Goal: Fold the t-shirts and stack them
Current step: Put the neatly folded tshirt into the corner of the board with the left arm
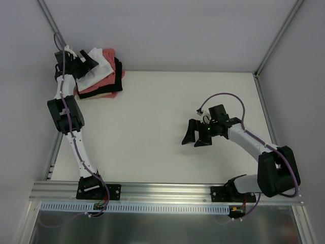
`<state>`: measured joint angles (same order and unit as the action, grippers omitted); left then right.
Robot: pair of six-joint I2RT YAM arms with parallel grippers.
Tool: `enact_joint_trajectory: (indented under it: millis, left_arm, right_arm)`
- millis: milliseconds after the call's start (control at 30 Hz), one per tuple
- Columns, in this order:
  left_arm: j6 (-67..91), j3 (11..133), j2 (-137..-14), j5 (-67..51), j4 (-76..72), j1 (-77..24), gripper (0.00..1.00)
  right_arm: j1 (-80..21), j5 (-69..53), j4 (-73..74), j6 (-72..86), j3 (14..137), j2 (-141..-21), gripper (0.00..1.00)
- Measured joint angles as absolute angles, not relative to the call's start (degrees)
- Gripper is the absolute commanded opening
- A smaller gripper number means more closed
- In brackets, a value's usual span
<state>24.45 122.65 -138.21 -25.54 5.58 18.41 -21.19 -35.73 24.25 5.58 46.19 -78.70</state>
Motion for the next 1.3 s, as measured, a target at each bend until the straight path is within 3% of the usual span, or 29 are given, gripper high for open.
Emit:
enact_joint_trajectory:
  millis: [200, 400, 567, 733, 967, 1133, 1300]
  left_arm:
    - [28.29, 118.98, -127.87, -32.29, 2.22, 18.31, 0.99]
    - [31.14, 112.95, -109.12, -38.74, -1.72, 18.37, 0.99]
    - [29.61, 95.70, -86.54, -41.04, -1.83, 18.37, 0.99]
    - [22.98, 71.00, -61.21, -37.06, 1.43, 16.69, 0.99]
    - [14.24, 44.88, -36.42, -27.24, 8.56, 14.06, 0.99]
    - [10.17, 35.88, -26.44, -22.00, 10.68, 11.51, 0.99]
    - [7.94, 34.04, -24.73, -20.51, 11.90, 9.87, 0.99]
  right_arm:
    - [-21.65, -34.63, 24.32, 5.98, 44.56, -75.11, 0.99]
    - [-22.96, -32.38, 26.65, 6.33, 42.94, -68.86, 1.00]
    - [-23.90, -26.55, 31.24, 6.55, 42.46, -58.54, 1.00]
    - [-23.94, -15.68, 37.98, 6.28, 44.07, -46.30, 0.99]
    - [-23.94, 2.00, 43.27, 4.62, 48.34, -38.39, 0.99]
    - [-23.92, 9.67, 44.12, 3.79, 48.34, -38.20, 0.99]
    - [-23.92, 14.44, 44.12, 3.81, 48.27, -37.54, 0.99]
